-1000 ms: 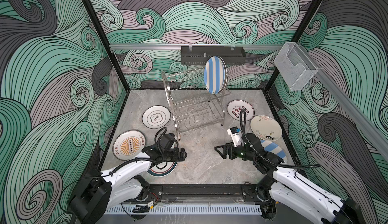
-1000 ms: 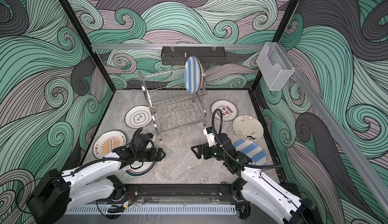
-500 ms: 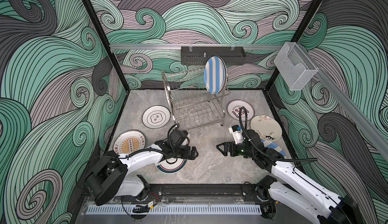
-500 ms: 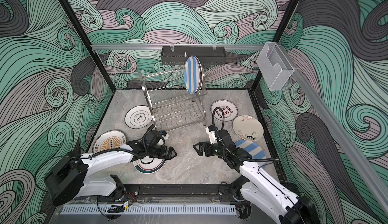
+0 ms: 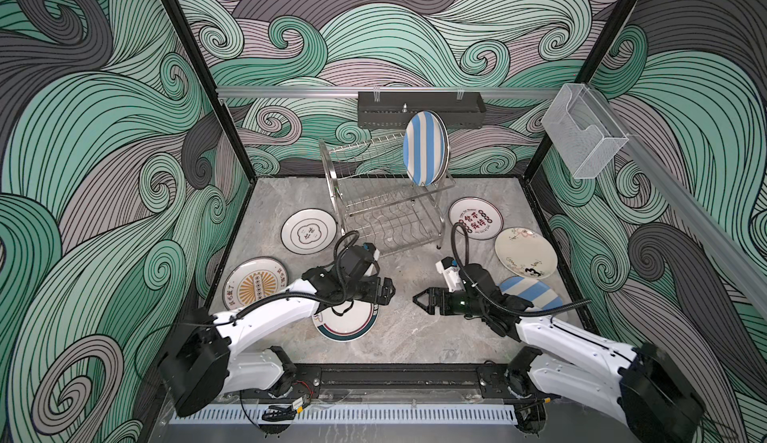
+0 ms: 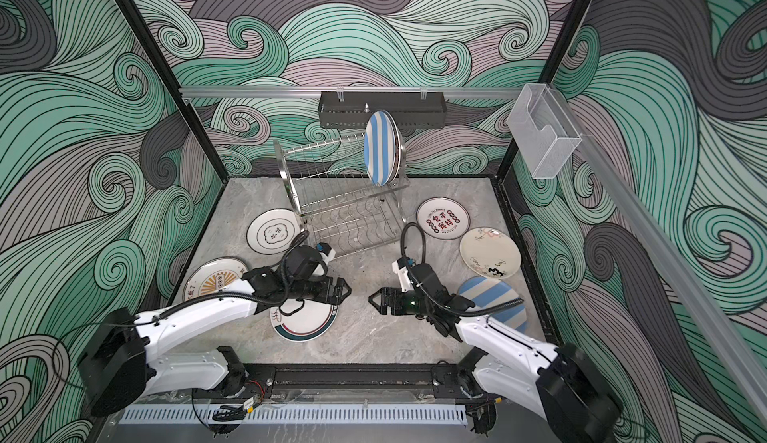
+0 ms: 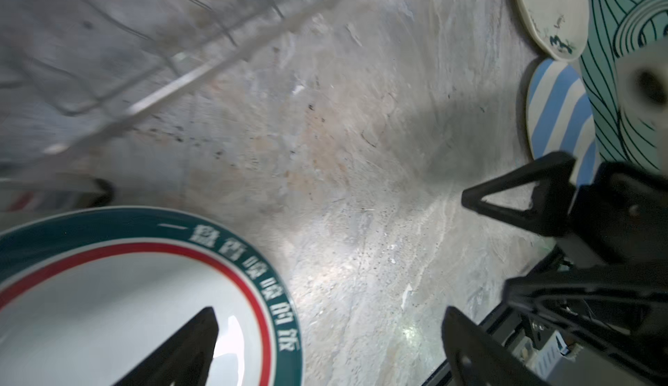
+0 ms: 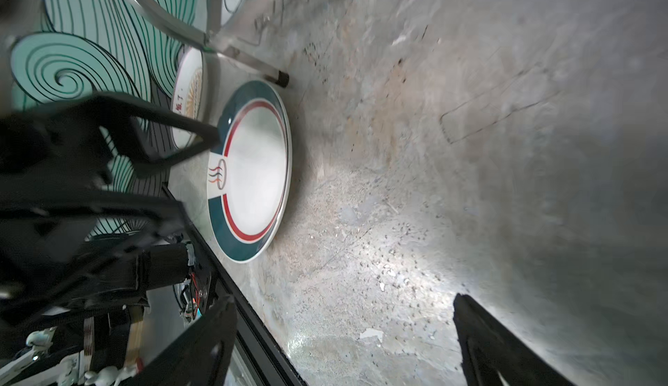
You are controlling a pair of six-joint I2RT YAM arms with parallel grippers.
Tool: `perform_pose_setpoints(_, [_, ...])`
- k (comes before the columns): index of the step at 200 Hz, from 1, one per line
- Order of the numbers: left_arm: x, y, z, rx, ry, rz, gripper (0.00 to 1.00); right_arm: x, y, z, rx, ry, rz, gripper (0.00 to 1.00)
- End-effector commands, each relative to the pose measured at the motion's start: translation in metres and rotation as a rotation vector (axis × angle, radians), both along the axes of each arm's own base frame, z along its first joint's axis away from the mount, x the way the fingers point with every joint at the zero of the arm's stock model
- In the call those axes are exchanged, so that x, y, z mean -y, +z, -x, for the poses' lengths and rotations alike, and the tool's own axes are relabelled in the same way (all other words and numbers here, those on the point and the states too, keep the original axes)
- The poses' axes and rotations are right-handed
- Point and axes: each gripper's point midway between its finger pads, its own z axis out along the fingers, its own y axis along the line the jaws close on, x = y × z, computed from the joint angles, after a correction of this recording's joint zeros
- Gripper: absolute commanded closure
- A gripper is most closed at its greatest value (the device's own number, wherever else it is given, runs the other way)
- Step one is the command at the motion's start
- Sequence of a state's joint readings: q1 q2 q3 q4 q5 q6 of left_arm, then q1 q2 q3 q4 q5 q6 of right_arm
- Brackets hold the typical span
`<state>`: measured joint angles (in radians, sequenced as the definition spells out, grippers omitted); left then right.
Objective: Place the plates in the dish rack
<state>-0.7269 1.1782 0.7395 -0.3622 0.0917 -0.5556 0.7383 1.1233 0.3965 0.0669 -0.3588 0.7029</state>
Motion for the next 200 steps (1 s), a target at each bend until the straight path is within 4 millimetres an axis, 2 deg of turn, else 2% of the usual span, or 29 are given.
perform_pose_setpoints(1, [-0.073, -0.016, -0.005, -0.028, 0.2, -0.12, 0.01, -0.032, 0.014, -0.022, 0.054, -0.016, -0.07, 0.07])
perform_pose_setpoints(14, [-0.109, -0.02, -0.008, -0.024, 0.324, -0.115, 0.01, -0.042, 0.008, -0.026, 0.04, 0.003, -0.061, 0.07])
perform_pose_setpoints(30, [-0.141, -0.019, -0.009, 0.022, 0.442, -0.118, 0.01, -0.053, 0.007, -0.03, 0.044, 0.025, -0.077, 0.09])
perform_pose_setpoints(54, [-0.161, -0.027, -0.005, 0.022, 0.531, -0.089, 0.01, -0.072, 0.0, -0.026, 0.04, 0.093, -0.048, 0.11])
perform_pose_setpoints(70, [-0.161, -0.038, -0.002, -0.012, 0.549, -0.054, 0.01, -0.086, -0.006, -0.021, 0.014, 0.159, -0.039, 0.11])
perform_pose_setpoints(100, [-0.158, -0.05, 0.004, -0.055, 0.566, -0.023, 0.01, -0.097, -0.017, -0.022, -0.029, 0.187, -0.041, 0.14])
perform_pose_setpoints(149, [-0.152, -0.066, 0.017, -0.098, 0.532, 0.003, 0.01, -0.105, -0.032, -0.018, -0.065, 0.226, -0.03, 0.17])
perform_pose_setpoints(200, [-0.12, -0.067, 0.022, -0.137, 0.397, 0.132, 0.02, -0.117, -0.045, -0.014, -0.109, 0.253, -0.04, 0.24])
